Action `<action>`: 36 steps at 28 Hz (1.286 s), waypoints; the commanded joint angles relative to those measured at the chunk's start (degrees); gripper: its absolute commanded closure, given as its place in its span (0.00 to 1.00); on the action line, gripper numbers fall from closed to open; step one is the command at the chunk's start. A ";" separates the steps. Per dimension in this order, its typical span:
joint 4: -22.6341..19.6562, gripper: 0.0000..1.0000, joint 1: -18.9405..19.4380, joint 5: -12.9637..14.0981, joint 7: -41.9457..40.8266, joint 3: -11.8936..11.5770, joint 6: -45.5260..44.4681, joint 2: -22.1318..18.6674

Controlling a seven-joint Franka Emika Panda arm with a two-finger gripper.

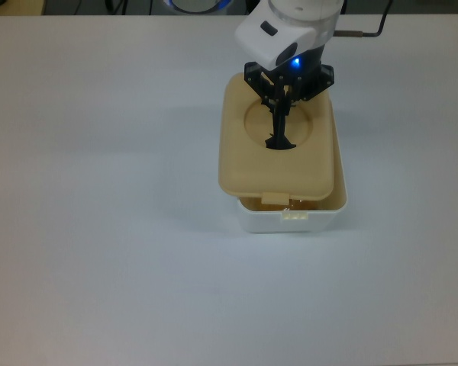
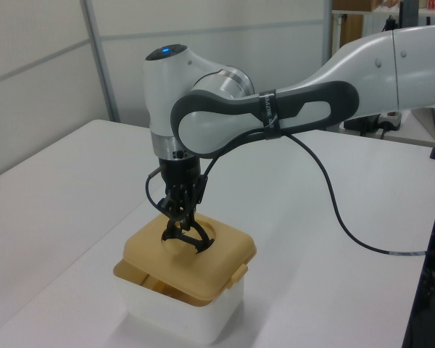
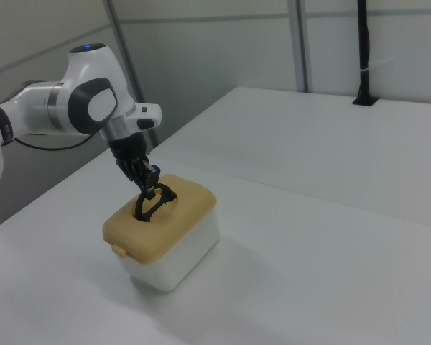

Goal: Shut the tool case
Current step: 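Lower the beige lid onto the white box rim and press down, then open the gripper and raise it away from the lid handle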

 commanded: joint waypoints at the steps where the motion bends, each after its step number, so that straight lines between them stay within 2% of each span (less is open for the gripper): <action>1: 2.69 1.00 0.22 0.17 0.01 -0.09 -0.74 1.66; 4: 2.78 1.00 0.22 0.09 -0.35 0.79 -0.40 1.83; 10: 2.78 1.00 0.22 0.09 -0.44 0.97 1.10 2.27; 12: 2.87 0.92 0.22 0.09 -0.35 0.97 1.54 2.71; 22: 2.78 0.91 0.04 -0.09 -1.22 0.88 3.03 3.06; 23: 2.78 0.88 0.13 -0.09 -1.49 0.88 3.03 3.24; 25: 2.78 0.59 0.04 -0.18 -1.67 0.88 3.03 3.50; 26: 2.78 0.53 0.04 -0.18 -1.75 0.88 3.03 3.50; 28: 2.78 0.52 -0.13 0.00 -2.45 0.79 3.03 3.42; 30: 2.78 0.24 -0.31 0.35 -3.86 0.62 2.95 3.41; 31: 2.78 0.16 -0.31 0.35 -4.04 0.62 2.95 3.41; 33: 2.78 0.11 -0.31 0.17 -4.13 0.62 2.95 3.41; 34: 2.78 0.02 -0.31 0.09 -4.13 0.62 2.95 3.41; 36: 2.78 0.00 -0.31 0.00 -4.21 0.62 2.86 3.24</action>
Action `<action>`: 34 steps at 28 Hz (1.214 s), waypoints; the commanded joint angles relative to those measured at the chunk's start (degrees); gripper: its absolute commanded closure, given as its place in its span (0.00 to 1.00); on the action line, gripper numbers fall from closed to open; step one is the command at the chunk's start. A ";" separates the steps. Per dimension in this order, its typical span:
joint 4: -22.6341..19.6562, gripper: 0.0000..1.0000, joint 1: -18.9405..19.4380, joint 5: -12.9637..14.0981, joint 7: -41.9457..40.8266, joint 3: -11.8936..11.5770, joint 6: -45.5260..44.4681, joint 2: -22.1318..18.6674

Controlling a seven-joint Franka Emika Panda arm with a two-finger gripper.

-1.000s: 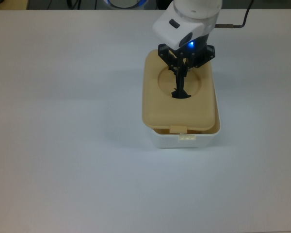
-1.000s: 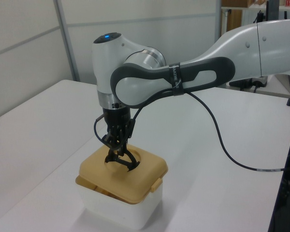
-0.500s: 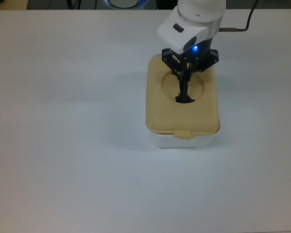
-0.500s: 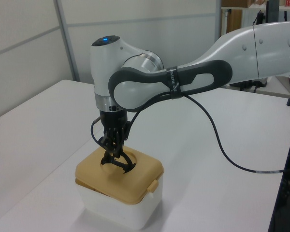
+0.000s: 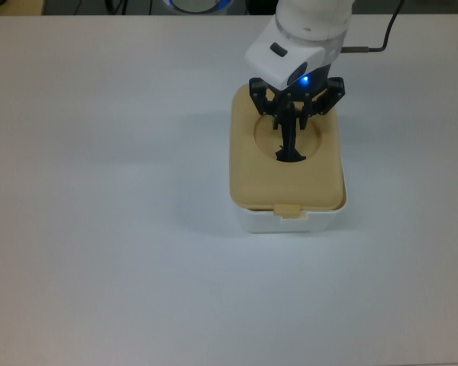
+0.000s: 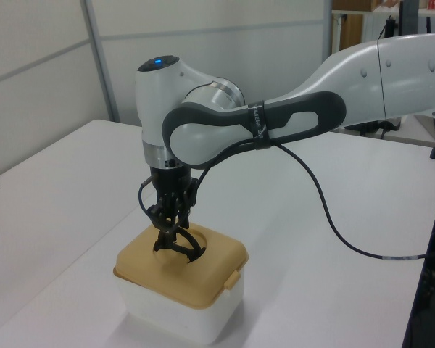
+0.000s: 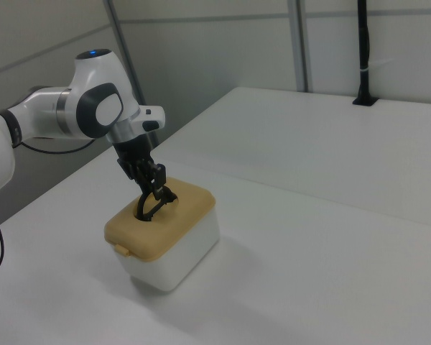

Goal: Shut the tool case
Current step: 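Open the gripper and raise it away from the lid handle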

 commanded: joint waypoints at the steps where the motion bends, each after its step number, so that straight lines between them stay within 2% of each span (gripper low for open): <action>1: 1.11 0.00 0.00 -0.05 -1.73 -0.32 0.24 0.31; 9: 1.11 0.00 -0.79 -0.13 -1.82 -0.85 -1.60 -3.73; 15: 1.20 0.00 -5.88 -0.13 -6.21 -0.85 -6.79 -9.08; 23: 1.20 0.00 -13.09 -0.22 -9.02 -0.85 -9.77 -13.92; 25: 1.20 0.00 -14.93 -0.22 -11.90 -0.85 -12.14 -15.15; 29: 1.11 0.00 -17.05 -0.13 -16.92 -0.85 -17.06 -17.08; 34: 0.67 0.00 -17.93 -0.13 -17.37 -0.85 -18.13 -17.88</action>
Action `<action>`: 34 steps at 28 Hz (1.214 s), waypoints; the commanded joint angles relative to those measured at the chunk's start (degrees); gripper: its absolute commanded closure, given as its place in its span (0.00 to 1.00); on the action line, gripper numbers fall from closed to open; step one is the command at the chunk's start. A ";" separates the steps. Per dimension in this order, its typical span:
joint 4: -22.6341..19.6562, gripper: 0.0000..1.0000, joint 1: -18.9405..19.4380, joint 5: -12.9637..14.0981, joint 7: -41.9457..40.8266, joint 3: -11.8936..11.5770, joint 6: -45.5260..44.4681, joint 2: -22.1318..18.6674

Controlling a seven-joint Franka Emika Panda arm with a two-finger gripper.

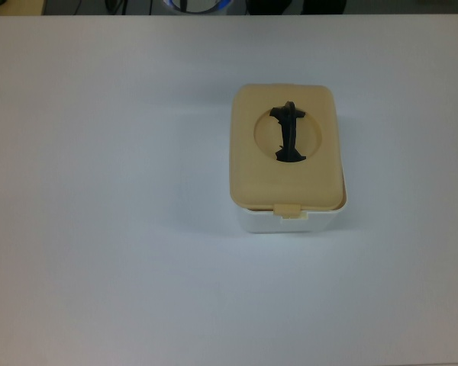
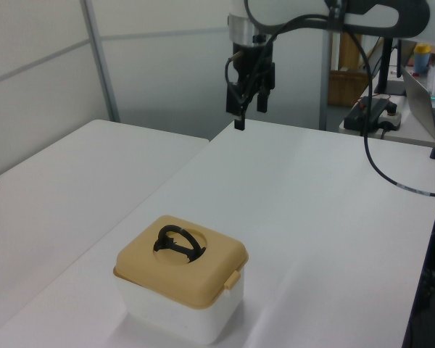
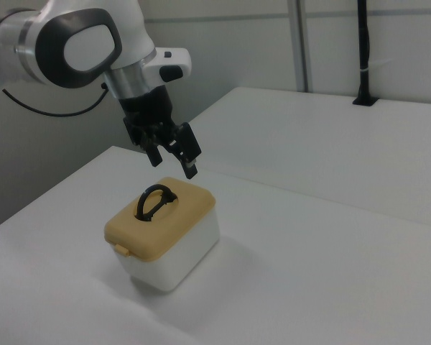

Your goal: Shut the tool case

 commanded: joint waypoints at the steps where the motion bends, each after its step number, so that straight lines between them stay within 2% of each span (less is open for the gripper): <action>1: -1.41 0.00 -0.61 -0.09 -1.75 0.13 -1.66 -1.63; 9: -1.76 0.00 -1.31 0.00 -1.66 0.39 -5.09 -2.33; 15: -8.78 0.00 -0.87 0.08 -1.75 0.83 -2.91 -5.93; 18: -10.11 0.00 -0.87 0.09 -1.75 0.92 -1.14 -6.37; 34: -9.94 0.00 -1.40 1.40 -1.66 0.39 0.79 -4.79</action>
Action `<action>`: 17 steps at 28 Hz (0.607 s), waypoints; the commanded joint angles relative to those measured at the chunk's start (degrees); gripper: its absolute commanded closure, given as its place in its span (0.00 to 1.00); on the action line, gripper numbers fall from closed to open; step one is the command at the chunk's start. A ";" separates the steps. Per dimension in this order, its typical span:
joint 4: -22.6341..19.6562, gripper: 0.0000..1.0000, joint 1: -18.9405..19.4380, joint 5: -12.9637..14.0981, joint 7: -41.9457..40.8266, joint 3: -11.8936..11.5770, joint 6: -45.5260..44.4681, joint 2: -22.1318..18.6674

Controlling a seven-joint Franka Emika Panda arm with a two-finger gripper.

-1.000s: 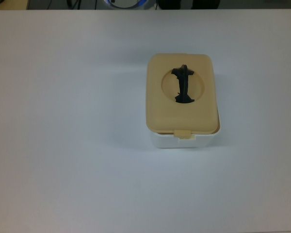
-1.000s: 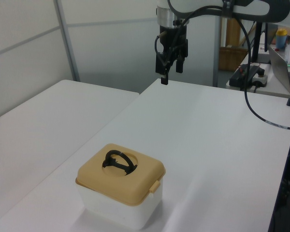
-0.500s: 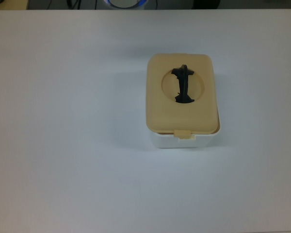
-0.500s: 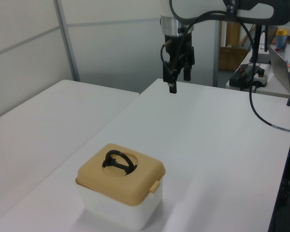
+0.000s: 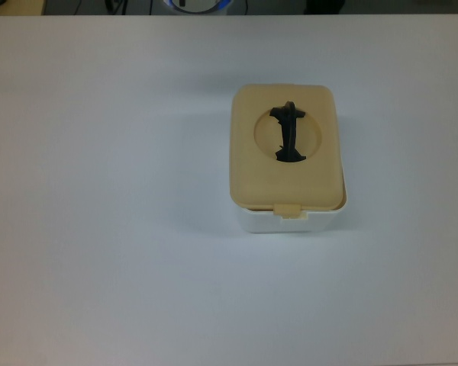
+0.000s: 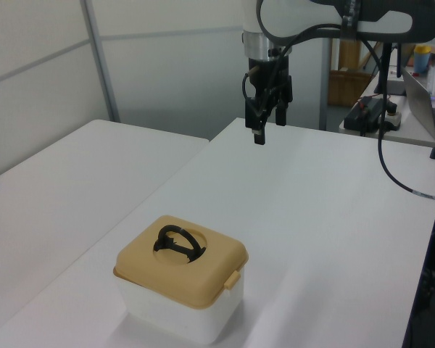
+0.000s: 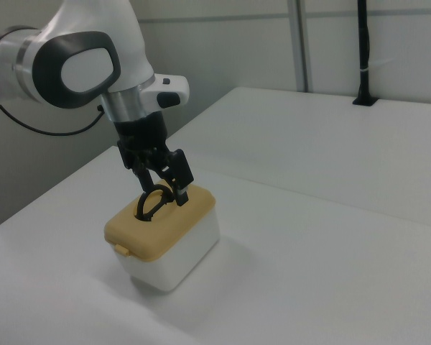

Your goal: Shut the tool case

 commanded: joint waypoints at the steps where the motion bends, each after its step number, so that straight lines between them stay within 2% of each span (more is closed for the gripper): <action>1: -1.66 0.00 -0.44 1.48 -1.32 -0.22 1.64 -0.66; 17: -1.57 0.00 -0.62 1.65 -1.41 -0.23 1.90 -0.05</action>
